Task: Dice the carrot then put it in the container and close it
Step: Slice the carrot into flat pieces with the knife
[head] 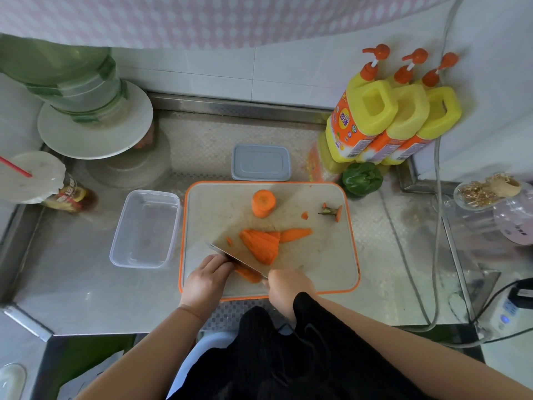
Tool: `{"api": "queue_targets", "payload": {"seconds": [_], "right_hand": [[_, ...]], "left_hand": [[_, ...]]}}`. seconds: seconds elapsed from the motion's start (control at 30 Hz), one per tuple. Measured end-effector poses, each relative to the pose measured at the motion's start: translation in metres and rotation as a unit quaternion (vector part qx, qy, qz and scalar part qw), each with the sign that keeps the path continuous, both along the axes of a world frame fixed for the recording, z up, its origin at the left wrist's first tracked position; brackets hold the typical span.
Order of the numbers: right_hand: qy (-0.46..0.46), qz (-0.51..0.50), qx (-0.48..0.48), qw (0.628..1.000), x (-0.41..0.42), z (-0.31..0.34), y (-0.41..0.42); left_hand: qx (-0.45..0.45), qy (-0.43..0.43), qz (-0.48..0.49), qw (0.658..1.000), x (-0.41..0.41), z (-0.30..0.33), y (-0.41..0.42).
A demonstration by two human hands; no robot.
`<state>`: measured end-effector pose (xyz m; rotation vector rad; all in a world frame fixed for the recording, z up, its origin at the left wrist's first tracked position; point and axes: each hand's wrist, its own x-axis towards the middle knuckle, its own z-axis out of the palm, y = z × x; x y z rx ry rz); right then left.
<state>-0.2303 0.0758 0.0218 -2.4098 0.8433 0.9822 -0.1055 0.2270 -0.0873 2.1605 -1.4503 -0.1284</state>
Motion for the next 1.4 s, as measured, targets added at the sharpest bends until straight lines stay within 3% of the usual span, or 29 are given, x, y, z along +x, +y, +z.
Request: {"api": "queue_targets", "payload": {"seconds": [0.33, 0.67, 1.0, 1.4], "right_hand": [[-0.006, -0.064, 0.047, 0.997, 0.000, -0.004, -0.011], [-0.017, -0.075, 0.035, 0.996, -0.006, -0.005, -0.012], [-0.037, -0.030, 0.020, 0.999, -0.011, 0.010, -0.007], [0.010, 0.026, -0.025, 0.999, 0.005, 0.008, -0.002]], "left_hand": [[-0.004, -0.016, -0.009, 1.000, 0.000, 0.003, 0.001], [-0.004, -0.015, -0.001, 1.000, 0.002, 0.009, -0.002], [-0.021, -0.010, 0.020, 1.000, 0.000, 0.007, -0.003], [-0.035, -0.009, 0.021, 0.999, -0.001, 0.003, 0.000]]}}
